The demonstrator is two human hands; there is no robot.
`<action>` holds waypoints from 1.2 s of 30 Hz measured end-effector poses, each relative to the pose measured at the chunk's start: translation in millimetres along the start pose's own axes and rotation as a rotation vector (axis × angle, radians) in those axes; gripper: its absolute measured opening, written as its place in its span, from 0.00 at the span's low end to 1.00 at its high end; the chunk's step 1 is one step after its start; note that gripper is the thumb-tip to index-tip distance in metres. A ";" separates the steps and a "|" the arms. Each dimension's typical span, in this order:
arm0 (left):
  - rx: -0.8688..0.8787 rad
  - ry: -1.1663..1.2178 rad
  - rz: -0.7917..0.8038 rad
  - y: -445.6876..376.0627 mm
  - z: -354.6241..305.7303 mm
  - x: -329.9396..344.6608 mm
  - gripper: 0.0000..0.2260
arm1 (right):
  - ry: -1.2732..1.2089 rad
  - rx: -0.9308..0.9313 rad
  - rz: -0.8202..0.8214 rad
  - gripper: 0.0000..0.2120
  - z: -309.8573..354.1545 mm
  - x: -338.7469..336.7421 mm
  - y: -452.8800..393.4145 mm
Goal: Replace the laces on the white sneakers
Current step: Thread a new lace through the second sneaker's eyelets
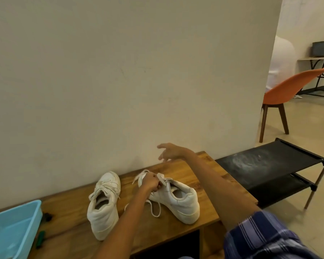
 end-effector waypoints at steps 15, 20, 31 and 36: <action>0.135 -0.082 -0.314 15.8 -14.8 -0.5 0.12 | 0.015 -0.073 -0.436 0.11 -53.7 51.7 19.3; 0.102 0.174 -0.490 26.3 -12.6 7.8 0.14 | -0.048 -0.005 -0.632 0.10 -60.1 44.7 21.9; 0.651 0.450 -0.391 51.3 -49.3 11.9 0.18 | 0.082 0.002 -0.435 0.13 -58.3 43.8 19.6; 0.326 0.288 -0.660 40.8 -13.2 -2.6 0.09 | 0.079 0.026 -0.498 0.13 -54.9 51.3 29.1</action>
Point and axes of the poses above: each hand's wrist, its own y-axis away from the middle knuckle, its own x-axis out of the palm, z = x × y, the point moved 9 cm from there along -y, towards the middle knuckle, and after that the axes turned 1 degree about -z, right-handed, at the moved point
